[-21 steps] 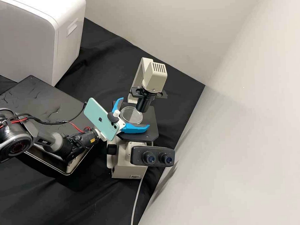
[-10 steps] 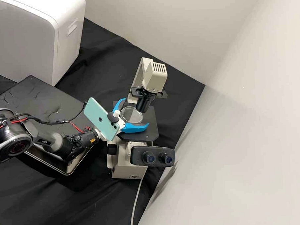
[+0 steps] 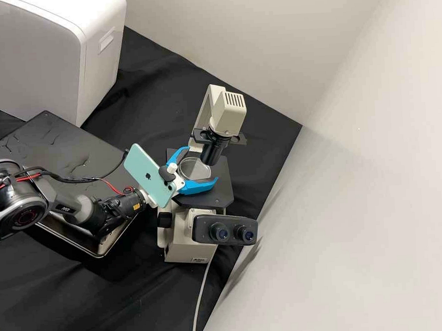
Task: Place the petri dish on the bench
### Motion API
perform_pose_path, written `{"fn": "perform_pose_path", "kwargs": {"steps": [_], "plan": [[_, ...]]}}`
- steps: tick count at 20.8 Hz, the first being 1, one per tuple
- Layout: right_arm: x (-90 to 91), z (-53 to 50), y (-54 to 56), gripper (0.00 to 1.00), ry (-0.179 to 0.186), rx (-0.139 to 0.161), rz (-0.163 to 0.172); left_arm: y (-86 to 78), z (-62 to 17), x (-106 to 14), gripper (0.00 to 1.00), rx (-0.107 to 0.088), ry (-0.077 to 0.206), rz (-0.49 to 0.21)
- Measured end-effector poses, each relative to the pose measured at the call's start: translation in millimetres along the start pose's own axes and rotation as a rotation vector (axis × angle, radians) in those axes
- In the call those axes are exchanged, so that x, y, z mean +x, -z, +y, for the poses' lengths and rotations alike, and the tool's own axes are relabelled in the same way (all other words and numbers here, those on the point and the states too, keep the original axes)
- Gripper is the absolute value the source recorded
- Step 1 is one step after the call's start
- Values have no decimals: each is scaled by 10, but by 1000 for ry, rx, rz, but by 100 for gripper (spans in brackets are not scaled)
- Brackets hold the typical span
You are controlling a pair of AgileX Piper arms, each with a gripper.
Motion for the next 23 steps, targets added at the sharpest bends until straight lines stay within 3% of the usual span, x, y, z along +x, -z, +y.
{"fn": "perform_pose_path", "kwargs": {"steps": [4, 16, 23], "plan": [[0, 16, -13, 0, 2, 20, 3, -3, 0, -1, 100, 0, 0, -2], [-5, 17, -6, 0, 3, 36, 9, -41, -22, -8, 100, 7, 12, -24], [-263, 40, 18, 0, 3, 69, 16, -55, -25, -14, 100, 7, 13, -32]]}}
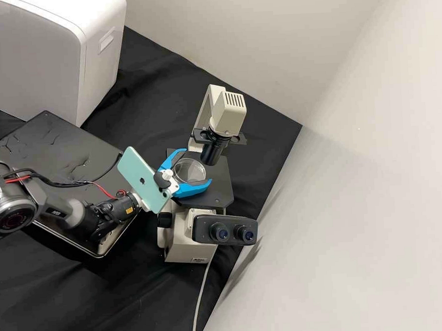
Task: Place the petri dish on the bench
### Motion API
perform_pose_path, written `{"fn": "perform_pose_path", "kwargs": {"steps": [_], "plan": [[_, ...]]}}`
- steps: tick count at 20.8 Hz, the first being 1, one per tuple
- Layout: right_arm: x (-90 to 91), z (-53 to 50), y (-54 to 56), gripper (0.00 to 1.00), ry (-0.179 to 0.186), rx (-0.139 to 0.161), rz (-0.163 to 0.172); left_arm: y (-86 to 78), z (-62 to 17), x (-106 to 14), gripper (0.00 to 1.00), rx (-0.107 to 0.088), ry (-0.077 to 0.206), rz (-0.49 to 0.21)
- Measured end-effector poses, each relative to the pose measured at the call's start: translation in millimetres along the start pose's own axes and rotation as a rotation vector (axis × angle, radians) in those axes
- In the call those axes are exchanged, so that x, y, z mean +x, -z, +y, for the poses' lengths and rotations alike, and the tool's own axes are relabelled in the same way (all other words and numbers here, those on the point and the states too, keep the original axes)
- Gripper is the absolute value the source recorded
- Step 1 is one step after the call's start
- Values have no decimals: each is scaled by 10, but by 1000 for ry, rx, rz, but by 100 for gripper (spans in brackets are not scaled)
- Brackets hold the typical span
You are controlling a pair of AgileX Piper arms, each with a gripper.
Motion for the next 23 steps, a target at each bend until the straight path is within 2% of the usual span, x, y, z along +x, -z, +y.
{"fn": "perform_pose_path", "kwargs": {"steps": [4, 6, 9, 15, 23], "plan": [[-199, -13, 5, 0, 6, 1, 12, 0, 0, 0, 100, 0, 0, 0], [-292, -21, 13, 0, 8, 16, 26, 0, 0, 0, 100, 0, 0, 0], [-421, -35, 20, 0, 21, 11, 34, 0, 0, 0, 100, 0, 0, 0], [-524, -49, 29, 0, 23, 10, 43, 5, 1, 2, 100, 0, 0, 3], [-714, -105, 237, 0, 50, 10, 109, 34, 6, 11, 100, 0, -3, 20]]}}
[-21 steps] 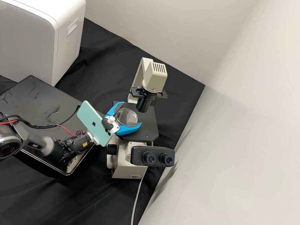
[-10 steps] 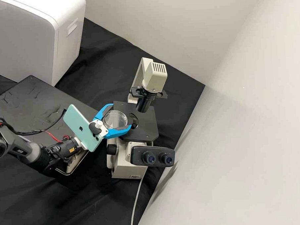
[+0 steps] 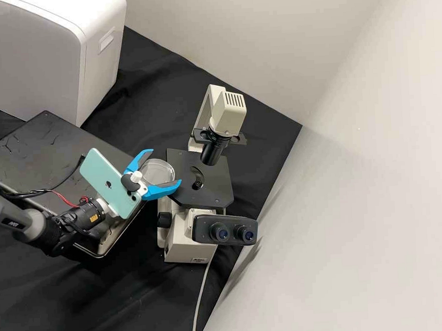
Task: Place the petri dish on the bench
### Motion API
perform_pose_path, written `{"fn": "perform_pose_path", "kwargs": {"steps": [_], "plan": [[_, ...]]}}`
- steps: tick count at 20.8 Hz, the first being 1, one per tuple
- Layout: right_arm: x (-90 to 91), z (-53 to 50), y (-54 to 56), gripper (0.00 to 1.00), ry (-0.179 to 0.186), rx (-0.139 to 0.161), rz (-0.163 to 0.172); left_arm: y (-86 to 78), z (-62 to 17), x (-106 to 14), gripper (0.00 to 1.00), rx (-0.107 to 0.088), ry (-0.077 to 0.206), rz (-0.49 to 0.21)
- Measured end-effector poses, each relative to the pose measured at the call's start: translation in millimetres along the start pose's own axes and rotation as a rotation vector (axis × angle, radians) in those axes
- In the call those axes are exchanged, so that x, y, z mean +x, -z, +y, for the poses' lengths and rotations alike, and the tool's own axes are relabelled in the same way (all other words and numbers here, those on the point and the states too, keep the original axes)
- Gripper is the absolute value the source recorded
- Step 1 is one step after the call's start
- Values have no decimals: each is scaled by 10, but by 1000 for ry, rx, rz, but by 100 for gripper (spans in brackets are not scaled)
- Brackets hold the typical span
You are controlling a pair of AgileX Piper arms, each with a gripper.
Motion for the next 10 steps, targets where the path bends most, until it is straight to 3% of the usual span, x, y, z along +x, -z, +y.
{"fn": "perform_pose_path", "kwargs": {"steps": [4, 10], "plan": [[-99, -59, 141, 0, 36, 20, 27, 9, 1, 3, 100, 0, -1, 6], [-287, -161, 410, 0, 83, 27, 124, 9, 1, 3, 100, 0, -1, 6]]}}
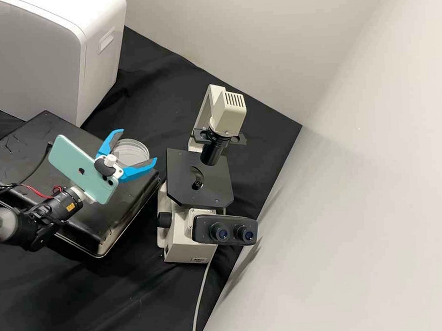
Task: Place the petri dish on the bench
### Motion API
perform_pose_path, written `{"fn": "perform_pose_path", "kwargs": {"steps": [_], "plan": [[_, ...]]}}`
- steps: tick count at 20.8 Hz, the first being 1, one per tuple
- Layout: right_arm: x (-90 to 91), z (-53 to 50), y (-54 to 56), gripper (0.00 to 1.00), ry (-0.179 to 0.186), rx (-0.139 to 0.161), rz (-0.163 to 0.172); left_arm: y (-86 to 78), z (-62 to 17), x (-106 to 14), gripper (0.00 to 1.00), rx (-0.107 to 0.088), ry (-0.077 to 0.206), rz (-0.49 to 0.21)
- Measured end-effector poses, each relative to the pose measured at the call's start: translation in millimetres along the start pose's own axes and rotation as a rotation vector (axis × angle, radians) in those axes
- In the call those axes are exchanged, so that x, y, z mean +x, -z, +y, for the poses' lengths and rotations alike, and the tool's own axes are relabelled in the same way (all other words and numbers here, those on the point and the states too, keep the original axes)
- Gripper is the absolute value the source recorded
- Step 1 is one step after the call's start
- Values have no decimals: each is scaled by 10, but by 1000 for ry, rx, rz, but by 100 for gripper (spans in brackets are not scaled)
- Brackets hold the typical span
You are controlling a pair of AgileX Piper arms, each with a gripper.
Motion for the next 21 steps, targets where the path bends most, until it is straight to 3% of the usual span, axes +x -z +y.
{"fn": "perform_pose_path", "kwargs": {"steps": [4, 13, 18, 21], "plan": [[-60, -84, 51, 0, 35, 5, 16, -9, -1, -3, 100, 0, 1, -6], [-83, -253, 13, 0, 100, 9, 2, -27, -4, -9, 100, 1, 2, -17], [-75, -377, -86, 0, 129, -7, -29, -40, -7, -15, 100, -1, 5, -24], [-57, -432, -162, 0, 135, -33, -49, -50, -9, -19, 100, -1, 6, -29]]}}
